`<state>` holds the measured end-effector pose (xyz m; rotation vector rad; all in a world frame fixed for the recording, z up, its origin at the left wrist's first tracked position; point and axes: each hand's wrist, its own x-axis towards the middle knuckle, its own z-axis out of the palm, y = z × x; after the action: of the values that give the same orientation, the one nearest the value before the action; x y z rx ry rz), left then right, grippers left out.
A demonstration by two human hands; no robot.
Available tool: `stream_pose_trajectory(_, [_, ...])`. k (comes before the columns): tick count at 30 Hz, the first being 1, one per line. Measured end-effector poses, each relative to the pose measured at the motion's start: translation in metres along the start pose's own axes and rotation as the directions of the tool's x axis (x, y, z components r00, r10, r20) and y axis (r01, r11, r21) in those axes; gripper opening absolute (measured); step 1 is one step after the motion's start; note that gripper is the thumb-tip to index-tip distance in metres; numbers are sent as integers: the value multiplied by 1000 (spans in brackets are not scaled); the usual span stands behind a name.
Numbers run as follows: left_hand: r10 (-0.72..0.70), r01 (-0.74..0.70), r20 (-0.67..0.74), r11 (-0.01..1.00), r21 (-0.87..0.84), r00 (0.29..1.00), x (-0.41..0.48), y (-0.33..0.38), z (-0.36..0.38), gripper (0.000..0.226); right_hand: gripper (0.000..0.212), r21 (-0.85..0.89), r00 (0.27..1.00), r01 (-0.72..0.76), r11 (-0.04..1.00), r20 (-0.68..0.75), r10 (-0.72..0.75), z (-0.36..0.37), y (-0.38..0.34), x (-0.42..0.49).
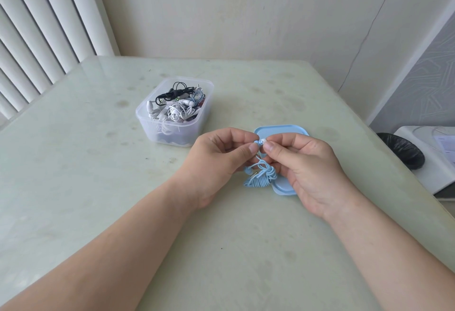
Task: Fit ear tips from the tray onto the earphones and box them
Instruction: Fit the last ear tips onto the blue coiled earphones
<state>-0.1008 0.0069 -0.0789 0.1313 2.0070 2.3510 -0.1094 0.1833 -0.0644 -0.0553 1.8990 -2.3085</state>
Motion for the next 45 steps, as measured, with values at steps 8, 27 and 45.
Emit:
stream_pose_trajectory(8, [-4, 4, -11, 1000, 30, 1000, 1, -1, 0, 6, 11, -101, 998, 68, 993, -11, -70, 1, 5, 1])
stream_pose_trajectory(27, [19, -19, -56, 1000, -6, 998, 3, -3, 0, 6, 22, -221, 977, 189, 957, -52, -205, 4, 5, -5])
stream_pose_trajectory(45, [56, -57, 39, 997, 46, 998, 1, -4, -2, 30, 36, -377, 959, 282, 882, 79, -273, 10, 4, -11])
